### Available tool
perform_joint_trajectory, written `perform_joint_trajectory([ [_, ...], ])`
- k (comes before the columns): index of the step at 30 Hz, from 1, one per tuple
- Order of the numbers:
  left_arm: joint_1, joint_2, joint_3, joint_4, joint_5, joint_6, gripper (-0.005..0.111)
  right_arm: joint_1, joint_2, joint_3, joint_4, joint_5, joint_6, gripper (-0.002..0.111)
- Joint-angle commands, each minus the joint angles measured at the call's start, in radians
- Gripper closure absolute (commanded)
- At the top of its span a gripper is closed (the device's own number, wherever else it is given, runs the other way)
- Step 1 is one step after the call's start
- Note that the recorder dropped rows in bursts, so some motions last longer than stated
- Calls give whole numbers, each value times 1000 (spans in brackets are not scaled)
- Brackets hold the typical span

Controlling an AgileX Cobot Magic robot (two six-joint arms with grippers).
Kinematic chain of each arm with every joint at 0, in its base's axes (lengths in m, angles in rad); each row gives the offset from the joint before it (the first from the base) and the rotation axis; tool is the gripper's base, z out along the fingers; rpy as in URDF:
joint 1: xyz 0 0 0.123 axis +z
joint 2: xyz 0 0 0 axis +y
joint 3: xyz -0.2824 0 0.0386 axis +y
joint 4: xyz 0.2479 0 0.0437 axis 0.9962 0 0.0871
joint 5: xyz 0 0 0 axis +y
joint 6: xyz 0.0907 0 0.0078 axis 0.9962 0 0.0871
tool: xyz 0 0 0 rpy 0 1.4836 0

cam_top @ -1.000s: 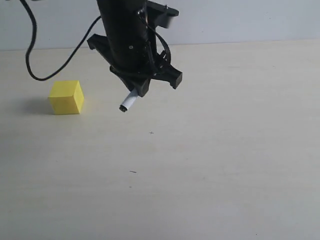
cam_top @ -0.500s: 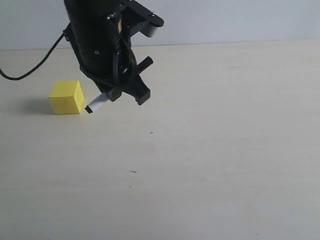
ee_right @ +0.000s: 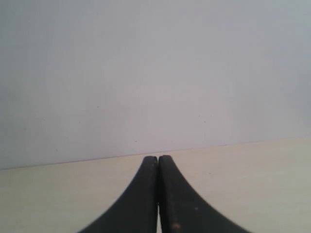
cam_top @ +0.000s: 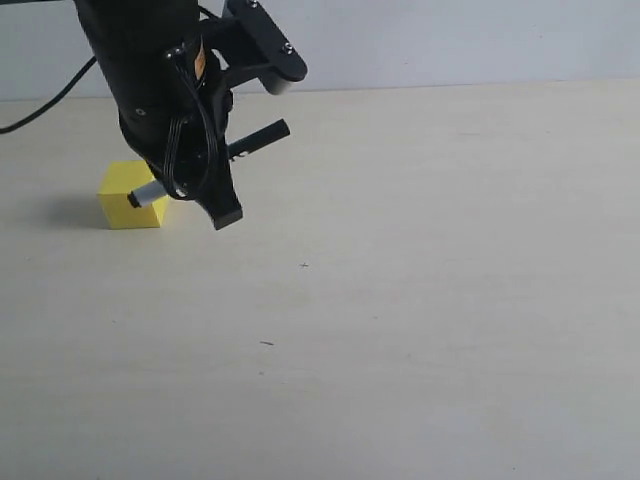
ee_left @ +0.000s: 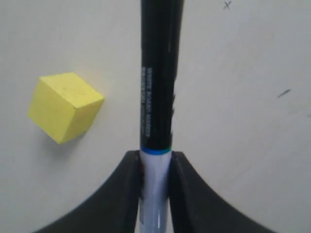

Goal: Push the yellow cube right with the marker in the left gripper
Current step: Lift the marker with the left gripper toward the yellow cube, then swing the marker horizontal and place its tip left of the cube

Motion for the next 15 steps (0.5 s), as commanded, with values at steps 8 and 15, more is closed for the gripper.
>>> perform_joint_trajectory([
  [8, 6, -10, 3, -8, -76, 39, 107, -3, -5, 5, -5, -9, -8, 108],
  [15, 136, -70, 1, -41, -105, 143, 107, -3, -5, 5, -5, -9, -8, 108],
])
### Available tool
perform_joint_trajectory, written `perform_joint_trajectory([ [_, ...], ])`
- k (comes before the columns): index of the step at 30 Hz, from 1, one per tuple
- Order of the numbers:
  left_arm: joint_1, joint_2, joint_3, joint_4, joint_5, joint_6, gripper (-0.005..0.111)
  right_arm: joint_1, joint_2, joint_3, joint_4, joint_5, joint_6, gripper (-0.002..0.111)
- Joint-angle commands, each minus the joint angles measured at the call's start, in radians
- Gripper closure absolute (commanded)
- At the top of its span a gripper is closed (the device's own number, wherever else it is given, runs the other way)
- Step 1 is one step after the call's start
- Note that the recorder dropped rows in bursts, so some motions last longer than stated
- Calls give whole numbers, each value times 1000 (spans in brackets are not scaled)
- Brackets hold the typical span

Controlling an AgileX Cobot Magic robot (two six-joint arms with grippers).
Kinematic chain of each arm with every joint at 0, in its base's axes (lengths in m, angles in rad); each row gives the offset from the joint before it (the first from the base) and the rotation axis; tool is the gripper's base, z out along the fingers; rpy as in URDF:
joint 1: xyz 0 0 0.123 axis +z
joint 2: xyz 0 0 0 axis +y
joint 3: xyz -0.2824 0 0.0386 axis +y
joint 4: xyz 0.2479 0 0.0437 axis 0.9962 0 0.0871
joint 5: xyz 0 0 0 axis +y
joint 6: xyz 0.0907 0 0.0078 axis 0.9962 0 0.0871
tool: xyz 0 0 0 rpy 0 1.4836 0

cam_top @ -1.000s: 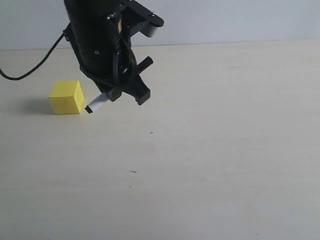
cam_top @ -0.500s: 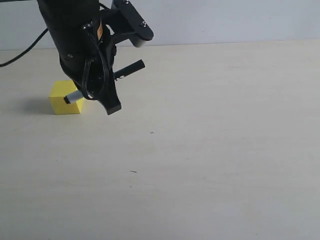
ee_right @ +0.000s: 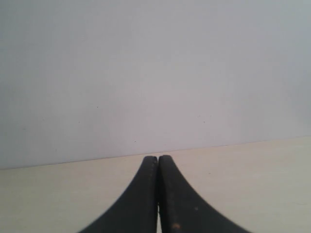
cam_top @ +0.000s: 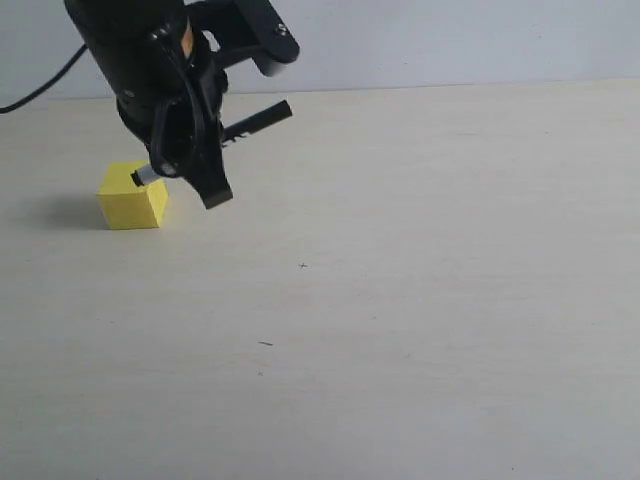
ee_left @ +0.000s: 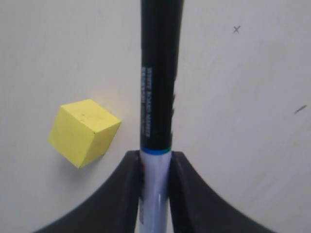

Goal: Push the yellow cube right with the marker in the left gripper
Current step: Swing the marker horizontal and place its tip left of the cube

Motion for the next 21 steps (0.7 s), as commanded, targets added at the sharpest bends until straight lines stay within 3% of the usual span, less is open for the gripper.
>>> perform_joint_trajectory([
  [1, 114, -65, 1, -44, -22, 83, 107, -3, -5, 5, -5, -9, -8, 108],
  [7, 299, -80, 1, -115, 143, 490, 107, -3, -5, 5, -3, -9, -8, 108],
  [13, 481, -50, 1, -114, 143, 843, 107, -3, -5, 5, -3, -9, -7, 108],
  [18, 620, 35, 1, -117, 86, 920, 107, -3, -5, 5, -3, -9, -7, 108],
  [21, 732, 142, 1, -247, -22, 1137, 107, -3, -5, 5, -5, -9, -8, 108],
])
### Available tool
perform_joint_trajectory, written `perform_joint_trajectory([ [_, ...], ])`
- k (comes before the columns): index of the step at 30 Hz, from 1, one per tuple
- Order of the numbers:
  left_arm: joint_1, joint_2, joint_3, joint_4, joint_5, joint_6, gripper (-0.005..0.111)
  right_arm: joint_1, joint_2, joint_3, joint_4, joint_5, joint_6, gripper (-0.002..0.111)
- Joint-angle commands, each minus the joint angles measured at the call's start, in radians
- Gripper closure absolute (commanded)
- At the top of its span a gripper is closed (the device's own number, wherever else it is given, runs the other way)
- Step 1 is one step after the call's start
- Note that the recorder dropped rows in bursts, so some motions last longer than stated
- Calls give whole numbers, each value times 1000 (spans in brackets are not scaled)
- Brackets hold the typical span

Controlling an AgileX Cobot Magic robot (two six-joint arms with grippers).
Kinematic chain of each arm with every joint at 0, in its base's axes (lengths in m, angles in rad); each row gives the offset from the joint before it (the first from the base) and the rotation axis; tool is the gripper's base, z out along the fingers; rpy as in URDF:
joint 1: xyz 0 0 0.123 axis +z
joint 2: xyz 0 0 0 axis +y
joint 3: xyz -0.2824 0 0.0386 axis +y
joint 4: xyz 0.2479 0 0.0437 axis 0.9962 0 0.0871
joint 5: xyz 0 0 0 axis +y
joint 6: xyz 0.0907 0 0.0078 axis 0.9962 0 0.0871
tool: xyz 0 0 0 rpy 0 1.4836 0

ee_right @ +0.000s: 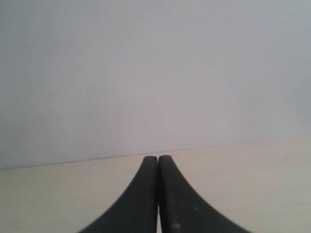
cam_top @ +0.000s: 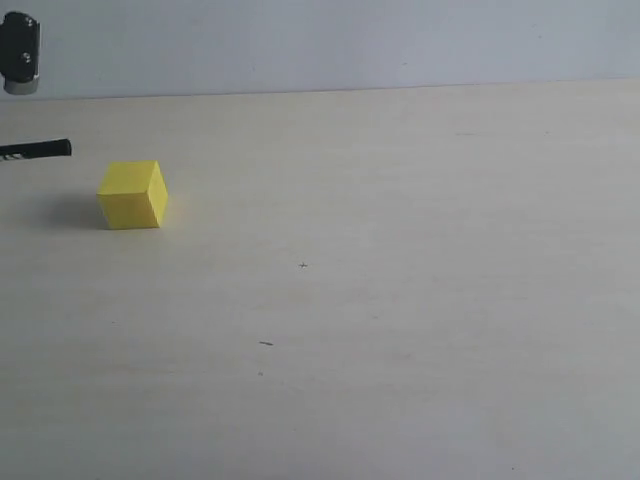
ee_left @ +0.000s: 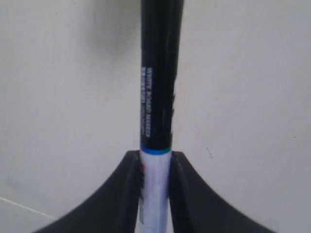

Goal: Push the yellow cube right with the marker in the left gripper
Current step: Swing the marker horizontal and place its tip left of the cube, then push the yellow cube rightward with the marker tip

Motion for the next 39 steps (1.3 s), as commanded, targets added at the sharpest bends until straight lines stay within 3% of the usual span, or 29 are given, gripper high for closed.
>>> perform_joint_trajectory([
  [1, 112, 113, 1, -131, -140, 207, 107, -3, -5, 5, -5, -9, -8, 108],
  [4, 143, 227, -20, 5, -240, 241, 107, -3, -5, 5, -5, -9, -6, 108],
  [8, 224, 326, -140, -237, -220, 444, 107, -3, -5, 5, -5, -9, -8, 108],
  [10, 237, 381, -218, -255, -136, 458, 107, -3, -5, 5, -3, -9, -8, 108],
  [13, 208, 453, -352, -160, 13, 401, 107, -3, -5, 5, -1, -9, -8, 108],
  [17, 188, 492, -424, -132, 35, 383, 107, -3, -5, 5, -1, -9, -8, 108],
  [34, 184, 555, -437, -155, -1, 419, 107, -3, -5, 5, -3, -9, -8, 108],
  [36, 172, 555, -437, -160, -1, 412, 107, -3, -5, 5, -3, -9, -8, 108],
  [39, 94, 555, -437, -161, -1, 374, 107, -3, -5, 5, -3, -9, -6, 108],
])
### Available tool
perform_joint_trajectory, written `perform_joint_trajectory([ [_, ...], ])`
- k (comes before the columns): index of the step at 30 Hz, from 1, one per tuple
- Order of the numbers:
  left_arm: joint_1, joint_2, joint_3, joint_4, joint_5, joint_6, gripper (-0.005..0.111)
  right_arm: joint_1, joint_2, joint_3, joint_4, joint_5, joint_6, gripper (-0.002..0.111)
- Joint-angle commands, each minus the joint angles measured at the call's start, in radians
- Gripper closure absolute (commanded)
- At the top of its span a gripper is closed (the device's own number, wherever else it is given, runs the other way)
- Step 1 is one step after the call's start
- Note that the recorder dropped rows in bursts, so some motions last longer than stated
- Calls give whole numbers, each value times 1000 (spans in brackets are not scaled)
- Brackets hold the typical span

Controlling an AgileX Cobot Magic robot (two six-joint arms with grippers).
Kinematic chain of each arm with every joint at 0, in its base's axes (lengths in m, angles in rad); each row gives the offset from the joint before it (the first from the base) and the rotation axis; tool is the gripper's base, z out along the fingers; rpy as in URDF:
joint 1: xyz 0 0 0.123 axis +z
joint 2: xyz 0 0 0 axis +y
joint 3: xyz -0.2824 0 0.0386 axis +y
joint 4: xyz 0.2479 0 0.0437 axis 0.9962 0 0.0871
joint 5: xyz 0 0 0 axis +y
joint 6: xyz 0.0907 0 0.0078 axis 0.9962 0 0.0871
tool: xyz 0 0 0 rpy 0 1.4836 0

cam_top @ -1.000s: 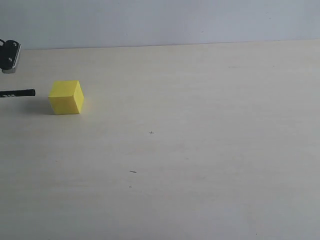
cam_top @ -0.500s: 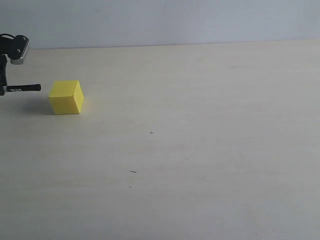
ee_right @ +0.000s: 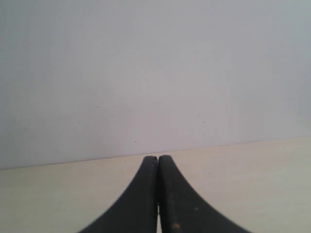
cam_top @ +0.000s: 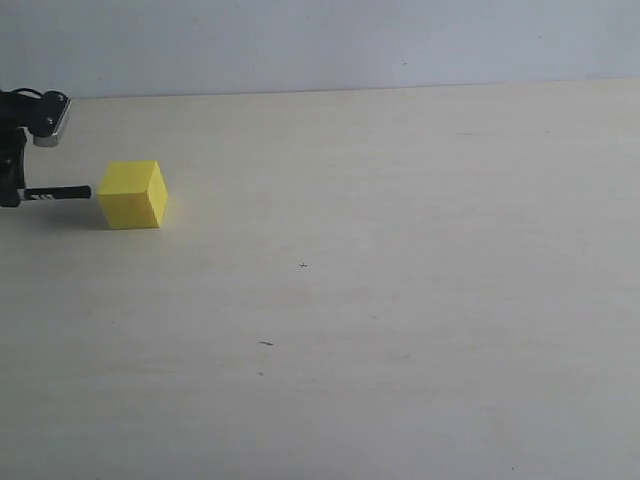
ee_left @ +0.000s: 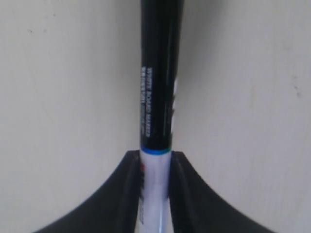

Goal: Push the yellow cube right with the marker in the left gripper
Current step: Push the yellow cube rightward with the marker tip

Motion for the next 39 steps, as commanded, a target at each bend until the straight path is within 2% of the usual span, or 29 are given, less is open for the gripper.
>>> perform_joint_trajectory([
  [1, -99, -1, -9, -20, -3, -38, 107, -3, -5, 5, -3, -9, -6, 108],
  [2, -145, -1, -9, -18, -5, -40, 107, -3, -5, 5, -3, -9, -6, 108],
  [5, -177, -1, -9, 2, -21, -42, 107, -3, -5, 5, -5, -9, -8, 108],
  [12, -63, -1, -9, 2, 22, -80, 107, -3, -5, 5, -5, -9, -6, 108],
  [16, -54, -1, -9, 2, 33, -80, 107, -3, -5, 5, -5, -9, -8, 108],
  [22, -127, -1, -9, 2, 36, -100, 107, -3, -5, 5, -4, -9, -8, 108],
  [29, -287, -1, -9, 2, -6, -102, 107, -3, -5, 5, -4, -9, -8, 108],
  [31, -313, -1, -9, 2, -29, -102, 107, -3, -5, 5, -6, -9, -8, 108],
  [35, -312, -1, -9, 5, -37, -105, 107, -3, -5, 5, -6, -9, -8, 108],
  [39, -246, -1, -9, 7, -30, -153, 107, -3, -5, 5, -6, -9, -8, 108],
])
